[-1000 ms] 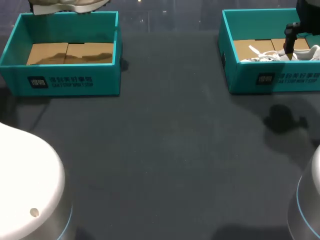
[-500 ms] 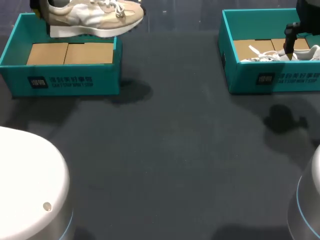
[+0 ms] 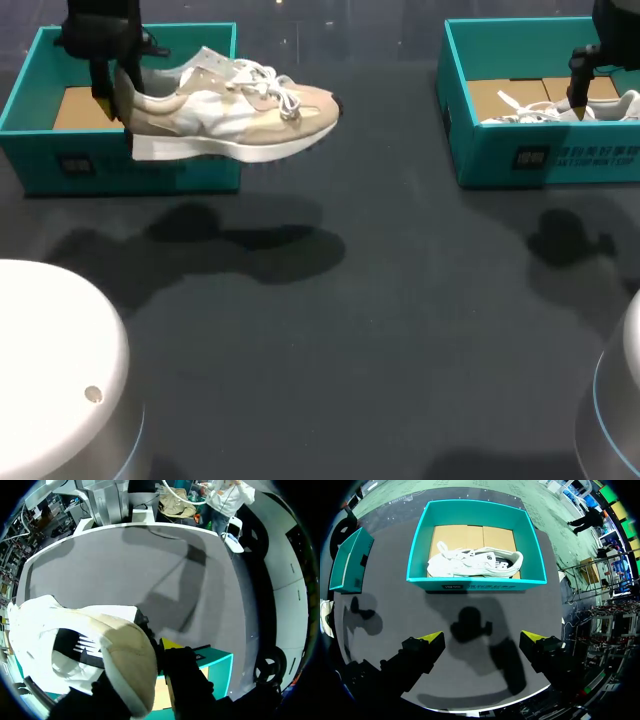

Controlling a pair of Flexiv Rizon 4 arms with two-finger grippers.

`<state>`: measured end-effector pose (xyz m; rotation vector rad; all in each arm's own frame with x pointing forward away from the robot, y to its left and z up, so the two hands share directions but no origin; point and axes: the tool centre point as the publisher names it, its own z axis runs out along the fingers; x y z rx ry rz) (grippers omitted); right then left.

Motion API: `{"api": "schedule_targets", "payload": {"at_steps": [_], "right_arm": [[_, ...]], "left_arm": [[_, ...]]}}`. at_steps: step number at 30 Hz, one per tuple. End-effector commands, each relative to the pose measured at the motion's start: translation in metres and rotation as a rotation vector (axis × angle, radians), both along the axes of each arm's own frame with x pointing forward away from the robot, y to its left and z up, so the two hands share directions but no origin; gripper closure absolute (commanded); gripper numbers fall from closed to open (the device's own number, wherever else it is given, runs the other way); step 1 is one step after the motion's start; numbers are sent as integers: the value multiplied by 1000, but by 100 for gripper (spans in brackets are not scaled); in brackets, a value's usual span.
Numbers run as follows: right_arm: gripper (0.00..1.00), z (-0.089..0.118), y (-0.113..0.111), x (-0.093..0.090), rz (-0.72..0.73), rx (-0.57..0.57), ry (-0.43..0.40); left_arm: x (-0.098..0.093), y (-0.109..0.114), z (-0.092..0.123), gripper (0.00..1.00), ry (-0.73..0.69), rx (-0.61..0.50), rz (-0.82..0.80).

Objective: Take the shoe out of the shoebox, open the shoe tongue, remove and reinsert the insole, then place the shoe into the shoebox

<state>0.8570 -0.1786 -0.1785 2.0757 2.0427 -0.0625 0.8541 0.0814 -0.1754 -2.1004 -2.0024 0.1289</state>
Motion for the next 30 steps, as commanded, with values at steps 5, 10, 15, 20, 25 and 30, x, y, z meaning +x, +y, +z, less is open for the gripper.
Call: {"api": "schedule_targets", "payload": {"at_steps": [5,10,15,20,25,30], "right_arm": [[0,0,0,0,-1,-1,-1],[0,0,0,0,-1,-1,-1],[0,0,0,0,-1,-1,-1],[0,0,0,0,-1,-1,-1],[0,0,0,0,-1,-1,-1],[0,0,0,0,-1,-1,-1]], "left_arm": [[-68,-29,-20,100,-501,-13,-55],[-82,-45,-37,100,-496,-8,-65],[-89,-62,-52,100,-498,-2,-68],[-97,-76,-69,100,-479,-15,-90],[-107,-89,-88,100,-449,-10,-107],[-113,-104,-105,100,-409,-9,-108]]}}
